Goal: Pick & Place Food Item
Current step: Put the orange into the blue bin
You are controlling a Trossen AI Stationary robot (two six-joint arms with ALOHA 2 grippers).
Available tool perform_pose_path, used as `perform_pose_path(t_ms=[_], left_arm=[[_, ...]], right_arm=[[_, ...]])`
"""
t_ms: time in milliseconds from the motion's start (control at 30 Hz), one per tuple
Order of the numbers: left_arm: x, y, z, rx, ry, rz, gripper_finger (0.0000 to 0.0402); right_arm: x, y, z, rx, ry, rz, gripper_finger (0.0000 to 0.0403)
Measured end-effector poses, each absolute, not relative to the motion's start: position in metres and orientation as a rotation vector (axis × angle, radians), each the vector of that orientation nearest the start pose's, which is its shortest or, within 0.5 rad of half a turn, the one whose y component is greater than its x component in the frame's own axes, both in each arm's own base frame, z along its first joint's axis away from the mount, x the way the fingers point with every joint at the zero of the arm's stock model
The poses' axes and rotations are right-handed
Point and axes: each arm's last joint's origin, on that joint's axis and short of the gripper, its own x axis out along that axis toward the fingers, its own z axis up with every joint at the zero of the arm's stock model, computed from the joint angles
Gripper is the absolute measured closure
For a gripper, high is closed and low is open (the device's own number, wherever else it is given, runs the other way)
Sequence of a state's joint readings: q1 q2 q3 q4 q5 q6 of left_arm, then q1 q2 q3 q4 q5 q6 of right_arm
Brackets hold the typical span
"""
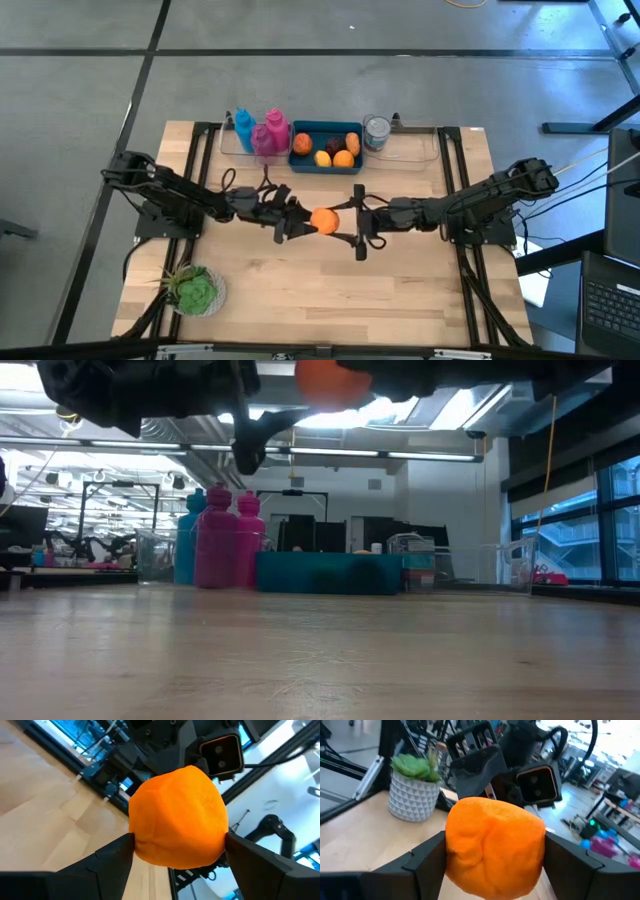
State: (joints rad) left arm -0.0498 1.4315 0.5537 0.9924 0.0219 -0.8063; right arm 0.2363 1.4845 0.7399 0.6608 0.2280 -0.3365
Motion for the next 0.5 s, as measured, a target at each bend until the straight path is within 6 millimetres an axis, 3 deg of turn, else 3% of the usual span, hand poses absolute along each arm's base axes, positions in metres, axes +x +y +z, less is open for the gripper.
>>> perform_pose_path(t_ms=[500], left_arm=[[0.2819,-0.0137,0.2265,-0.803,-0.098,-0.080,0.0109]], right_arm=[[0.3074,0.0637,0.2379,-0.364,0.068,0.017,0.0122]])
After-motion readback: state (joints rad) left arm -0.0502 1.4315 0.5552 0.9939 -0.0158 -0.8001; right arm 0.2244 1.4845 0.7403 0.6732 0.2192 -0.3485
